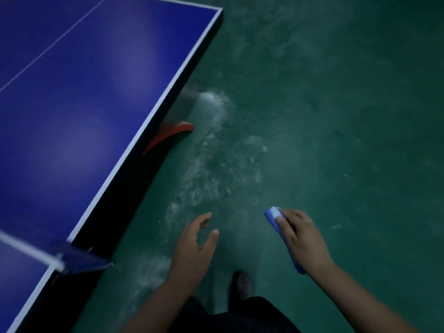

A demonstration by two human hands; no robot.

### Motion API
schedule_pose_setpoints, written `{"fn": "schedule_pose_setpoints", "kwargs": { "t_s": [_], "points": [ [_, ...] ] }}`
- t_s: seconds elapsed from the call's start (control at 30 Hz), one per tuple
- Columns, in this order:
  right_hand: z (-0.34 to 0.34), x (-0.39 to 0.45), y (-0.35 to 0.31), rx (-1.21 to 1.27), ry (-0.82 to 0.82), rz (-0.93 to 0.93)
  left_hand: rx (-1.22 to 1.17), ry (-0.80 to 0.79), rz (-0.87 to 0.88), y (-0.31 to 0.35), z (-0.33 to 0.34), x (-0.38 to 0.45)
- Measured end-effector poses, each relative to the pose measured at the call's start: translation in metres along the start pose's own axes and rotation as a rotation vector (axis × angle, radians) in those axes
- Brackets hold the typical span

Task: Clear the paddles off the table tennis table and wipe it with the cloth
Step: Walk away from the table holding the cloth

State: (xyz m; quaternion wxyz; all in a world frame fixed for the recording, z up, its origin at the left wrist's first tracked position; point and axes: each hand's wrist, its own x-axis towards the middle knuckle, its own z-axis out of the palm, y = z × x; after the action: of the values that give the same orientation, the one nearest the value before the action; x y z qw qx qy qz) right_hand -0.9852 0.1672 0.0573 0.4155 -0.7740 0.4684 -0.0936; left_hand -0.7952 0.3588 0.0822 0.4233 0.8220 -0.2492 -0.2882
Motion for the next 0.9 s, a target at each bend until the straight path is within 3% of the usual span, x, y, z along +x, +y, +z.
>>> {"fn": "schedule_pose_setpoints", "kwargs": {
  "t_s": [0.3, 0.6, 0.9],
  "points": [
    [-0.07, 0.14, -0.001, 0.112, 0.114, 0.096, -0.021, -0.013, 0.039, 0.083, 0.035, 0.152],
    [-0.123, 0.36, -0.034, 0.065, 0.119, 0.063, -0.12, 0.004, -0.003, 0.157, 0.078, 0.374],
    [-0.247, 0.588, -0.041, 0.031, 0.284, 0.101, -0.021, -0.164, 0.216, 0.302, 0.149, 0.627]
  ]
}}
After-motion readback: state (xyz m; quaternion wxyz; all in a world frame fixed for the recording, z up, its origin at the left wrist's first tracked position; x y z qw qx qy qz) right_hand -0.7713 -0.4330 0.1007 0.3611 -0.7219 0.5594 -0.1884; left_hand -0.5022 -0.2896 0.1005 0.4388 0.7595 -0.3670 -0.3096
